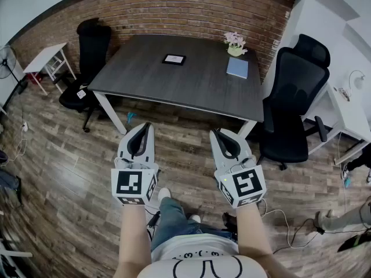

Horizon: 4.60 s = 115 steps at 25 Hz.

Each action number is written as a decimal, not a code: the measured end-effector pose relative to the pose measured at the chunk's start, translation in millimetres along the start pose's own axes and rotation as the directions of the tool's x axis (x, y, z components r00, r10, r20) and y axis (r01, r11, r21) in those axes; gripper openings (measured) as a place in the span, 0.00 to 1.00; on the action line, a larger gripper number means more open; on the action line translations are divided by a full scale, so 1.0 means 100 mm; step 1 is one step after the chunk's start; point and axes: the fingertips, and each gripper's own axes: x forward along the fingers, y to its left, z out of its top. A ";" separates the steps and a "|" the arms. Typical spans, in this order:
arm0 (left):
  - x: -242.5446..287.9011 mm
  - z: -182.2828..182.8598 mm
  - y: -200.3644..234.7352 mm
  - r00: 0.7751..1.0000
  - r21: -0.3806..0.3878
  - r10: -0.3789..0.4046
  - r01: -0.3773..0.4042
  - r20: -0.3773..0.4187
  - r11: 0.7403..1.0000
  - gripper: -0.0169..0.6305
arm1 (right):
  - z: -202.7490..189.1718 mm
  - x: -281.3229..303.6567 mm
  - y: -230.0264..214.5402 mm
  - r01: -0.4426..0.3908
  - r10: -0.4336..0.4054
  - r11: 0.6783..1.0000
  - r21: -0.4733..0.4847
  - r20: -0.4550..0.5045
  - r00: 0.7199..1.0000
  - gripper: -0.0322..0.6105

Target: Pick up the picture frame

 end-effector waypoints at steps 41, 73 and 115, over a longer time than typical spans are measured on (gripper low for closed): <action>3.20 -0.69 2.54 0.991 -0.059 -0.127 0.124 -0.044 0.991 0.02 | -0.40 3.84 -0.93 0.104 -0.098 0.992 0.070 -0.079 0.992 0.04; 5.87 -1.57 3.14 0.948 -0.154 -0.267 0.241 -0.175 0.958 0.02 | -1.23 5.95 -2.49 0.202 -0.177 0.970 0.131 -0.185 0.967 0.05; 7.29 -4.15 2.84 0.636 -0.251 -0.294 0.161 -0.714 0.955 0.19 | -3.32 6.87 -3.23 0.352 -0.129 0.880 0.318 -0.553 0.823 0.05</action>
